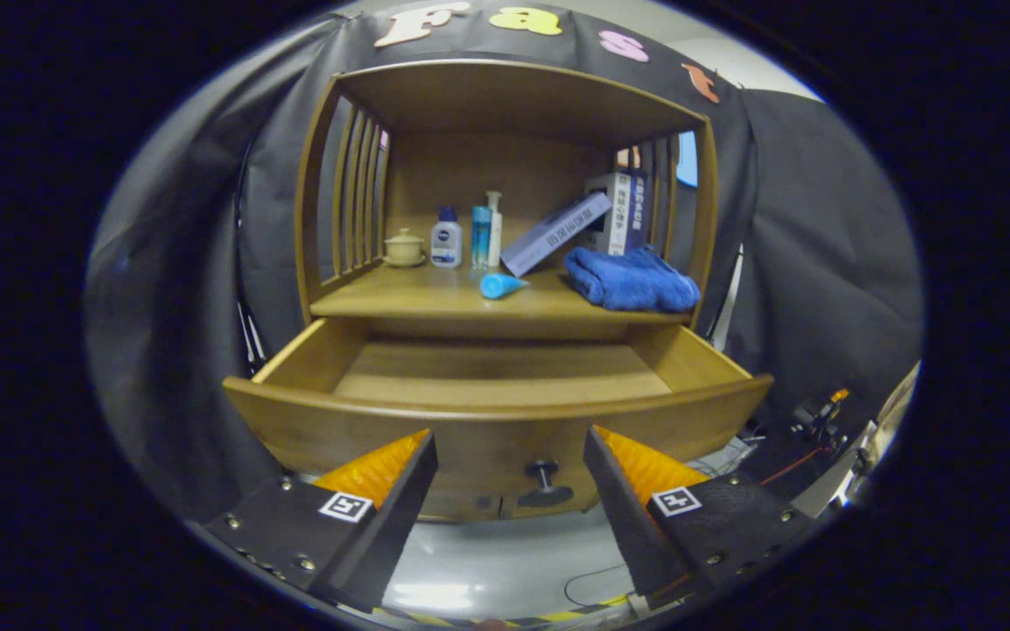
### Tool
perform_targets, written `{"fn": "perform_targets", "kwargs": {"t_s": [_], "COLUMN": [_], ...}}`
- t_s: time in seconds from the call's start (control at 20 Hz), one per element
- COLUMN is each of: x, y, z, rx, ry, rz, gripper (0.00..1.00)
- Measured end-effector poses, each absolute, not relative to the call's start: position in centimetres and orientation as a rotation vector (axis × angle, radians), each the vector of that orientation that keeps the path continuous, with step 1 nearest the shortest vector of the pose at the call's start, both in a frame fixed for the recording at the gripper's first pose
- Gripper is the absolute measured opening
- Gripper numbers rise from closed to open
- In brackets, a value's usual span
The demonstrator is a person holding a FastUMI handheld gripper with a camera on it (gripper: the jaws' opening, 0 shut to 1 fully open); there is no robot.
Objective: Pull open the drawer, take out the items inside it, and place them on the countertop above the cabinet.
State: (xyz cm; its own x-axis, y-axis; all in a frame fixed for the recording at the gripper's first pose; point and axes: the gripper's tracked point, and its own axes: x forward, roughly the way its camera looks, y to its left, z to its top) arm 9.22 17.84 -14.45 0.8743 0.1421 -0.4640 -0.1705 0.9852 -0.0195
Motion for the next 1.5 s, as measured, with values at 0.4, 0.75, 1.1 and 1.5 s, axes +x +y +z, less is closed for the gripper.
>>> {"fn": "perform_targets", "kwargs": {"t_s": [0.4,0.75,1.1,1.5], "x": [11.6,13.1,17.8,22.1], "y": [17.3,16.8,18.6,20.1], "z": [-17.7,-17.7,-18.4,-19.5], "rx": [0.001,0.042,0.084,0.154], "ry": [0.489,0.439,0.422,0.399], "rz": [0.201,0.187,0.213,0.236], "gripper": [1.00,0.96,0.97,0.98]}}
